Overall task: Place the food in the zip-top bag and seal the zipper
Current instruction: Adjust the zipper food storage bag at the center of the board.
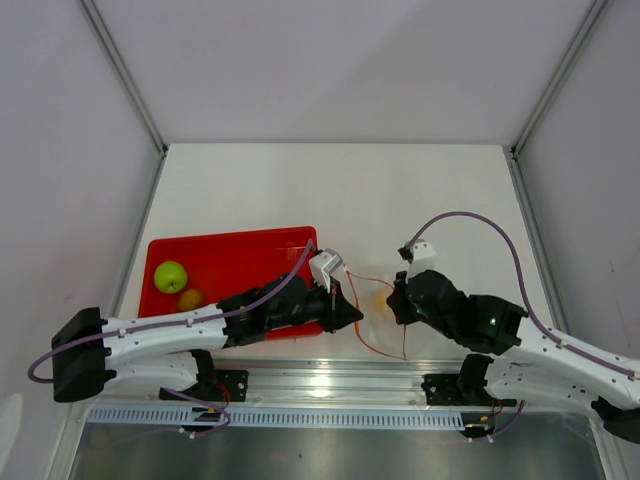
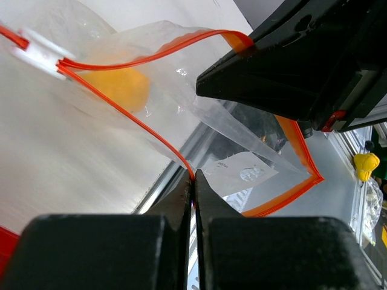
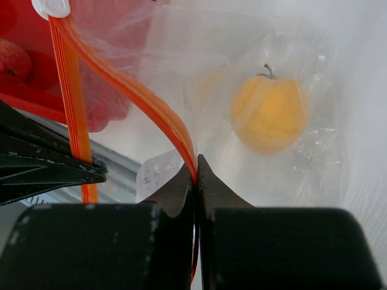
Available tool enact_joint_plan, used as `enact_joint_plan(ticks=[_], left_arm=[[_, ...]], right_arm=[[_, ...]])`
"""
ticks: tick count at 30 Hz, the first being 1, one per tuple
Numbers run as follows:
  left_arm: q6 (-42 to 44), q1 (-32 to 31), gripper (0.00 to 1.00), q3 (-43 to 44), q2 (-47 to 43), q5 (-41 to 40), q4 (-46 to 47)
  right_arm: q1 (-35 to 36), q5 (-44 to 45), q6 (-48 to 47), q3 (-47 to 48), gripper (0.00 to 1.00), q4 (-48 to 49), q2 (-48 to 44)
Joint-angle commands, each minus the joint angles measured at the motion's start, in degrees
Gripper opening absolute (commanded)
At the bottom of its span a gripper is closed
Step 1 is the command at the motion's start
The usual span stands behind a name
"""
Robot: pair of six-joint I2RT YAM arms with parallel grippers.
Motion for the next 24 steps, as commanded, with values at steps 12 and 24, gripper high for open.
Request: enact_joint_plan(ticks=[12,24], left_arm=[[-2.4,-0.4,0.0,-3.3,-0.1,-2.5,1.4],[-1.5,-0.4,0.03,-4.0,-4.4,-2.9,-3.0]], right_arm=[[-0.1,6.9,4.1,4.9,0.0,-6.6,-3.0],[0.2,7.3,2.3,7.2,0.0,-5.3,3.4]])
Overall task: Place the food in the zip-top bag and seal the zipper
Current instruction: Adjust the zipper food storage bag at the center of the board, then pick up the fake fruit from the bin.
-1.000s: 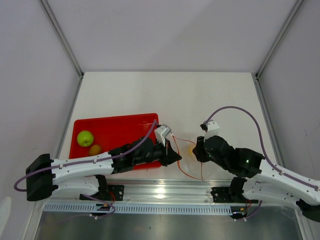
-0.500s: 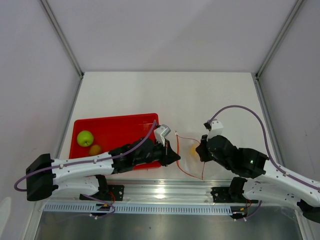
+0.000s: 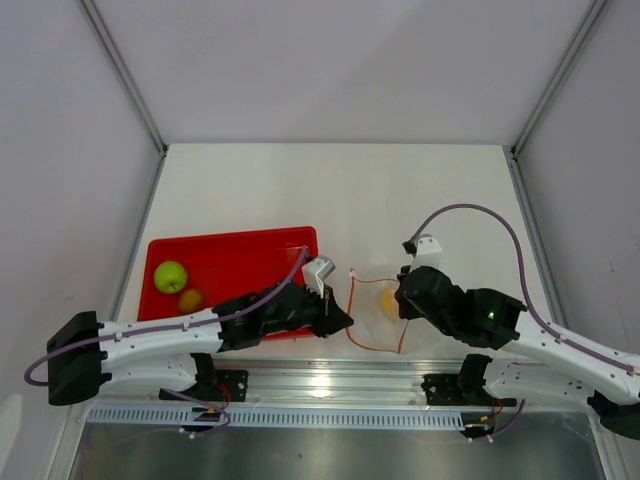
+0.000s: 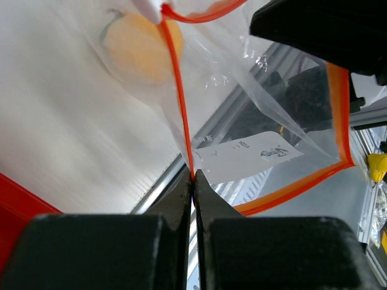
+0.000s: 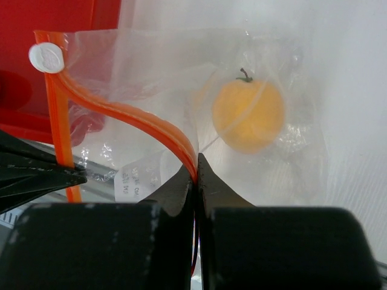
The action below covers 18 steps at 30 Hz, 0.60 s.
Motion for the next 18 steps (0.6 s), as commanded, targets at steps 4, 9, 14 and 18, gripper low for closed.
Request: enact_joint_plan(ticks=[4,9,14,18], left_arm=[[1.0,-0.2,0.28,0.0,-4.4,-4.5,-3.5],[2.1,0.8,0.78,2.0,-7.8,-8.7,-9.9],[-1.5,3.1,0.99,4.2,-13.6,-19.5,-19.9],[-7.5,6.7,1.0,5.7,-16.7,-26.1,-35.0]], right_arm=[[0.4,0.1,0.0,2.3,0.0,2.0,1.1],[0.4,1.1,0.9,2.8,0.0,-0.1,1.0],[0.5,1.3,2.3,1.4,0.0,-0.2,-0.4],[0.3,1.2,2.0,0.6,0.0,0.3,-0.7]])
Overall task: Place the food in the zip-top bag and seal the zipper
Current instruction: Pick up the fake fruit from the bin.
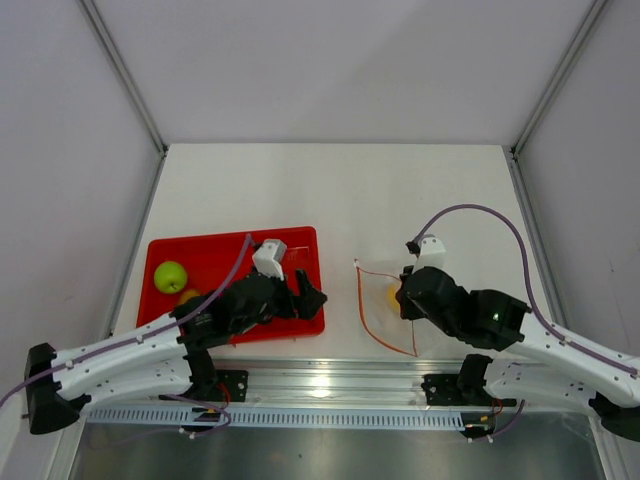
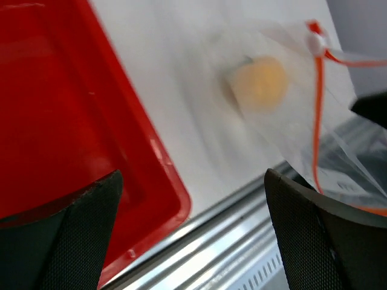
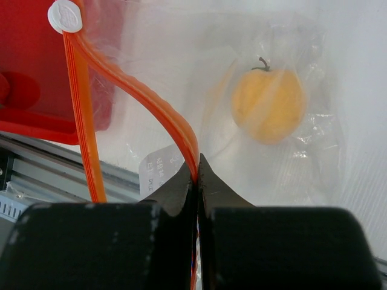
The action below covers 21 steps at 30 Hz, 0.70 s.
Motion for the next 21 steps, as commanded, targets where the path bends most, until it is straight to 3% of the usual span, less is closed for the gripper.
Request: enact_joint_plan(ticks=[1,8,15,21], left_arm=[[-6.9,3.0,1.0,3.1,-2.9,-10.4,-15.6],[-18.6,12.1,1.0,-0.4,-7.4,-12.5,-28.5],[-30.4,13.5,0.99,-0.4,-7.2,-17.0,-40.6],[-40.9,13.8,1.0,1.8,-1.3,-19.0,-52.3]], right_arm=[[0.2,1.6,1.2,0.6,0.0,0.6,-0.6],[0.5,0.4,1.4,-0.5,0.0,-0.1,-1.6],[0.5,-2.8,1.5,-3.4,0.0,3.6,-1.6],[0.6,-3.8,0.1,-2.6,0.0,5.0,2.3]])
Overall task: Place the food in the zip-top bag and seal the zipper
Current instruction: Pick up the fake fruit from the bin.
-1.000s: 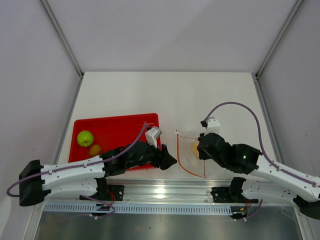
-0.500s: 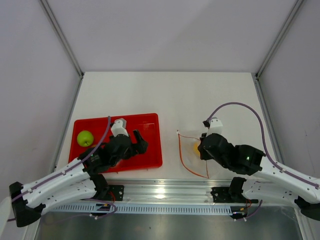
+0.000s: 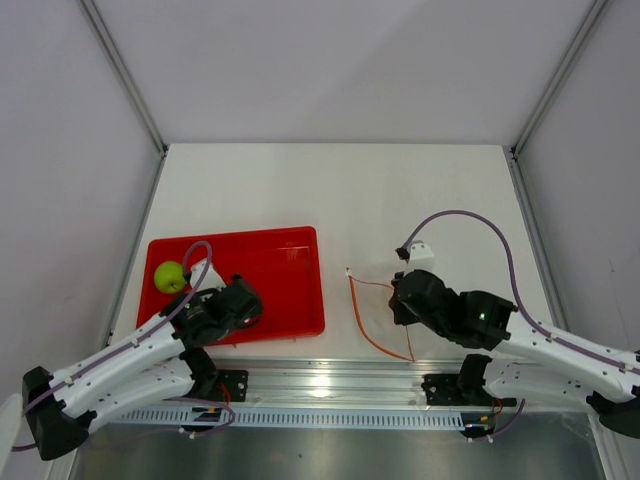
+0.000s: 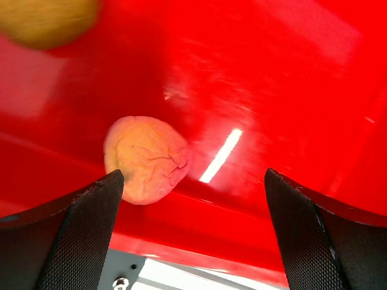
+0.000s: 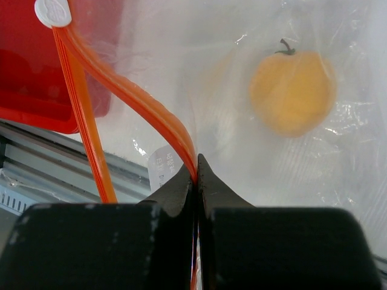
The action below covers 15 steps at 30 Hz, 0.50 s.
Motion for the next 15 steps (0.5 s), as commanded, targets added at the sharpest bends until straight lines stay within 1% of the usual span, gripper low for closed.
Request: enact_joint_plan(ticks=[1,3,5,10,15], left_arm=[[-9.8,0.6,0.99,2.5,3.1,-2.8,-9.4],[-12.9,0.7,1.0,2.6,5.6,-3.3,-12.3],[-15.4,0.7,0.99,2.3,7.7,-3.0,-12.9],[-17.4,0.9,1.0,0.3,11.5,-0.9,-9.0],[-18.1,1.4,0.99,-0.2,15.7,-0.6,-7.4]], right_arm=[[0.4,-0.4,-0.6,0.6,0.0,2.3,1.2],[0.4,-0.4,-0.2,0.6,0.0,2.5,1.2],[0.5,-0.5,0.1,0.5,0.0,2.3,1.0],[0.5,1.2,1.6,0.5,0.0,0.7,-1.5],[0.6,1.5,2.5,-0.4,0.0,0.5,-3.2]])
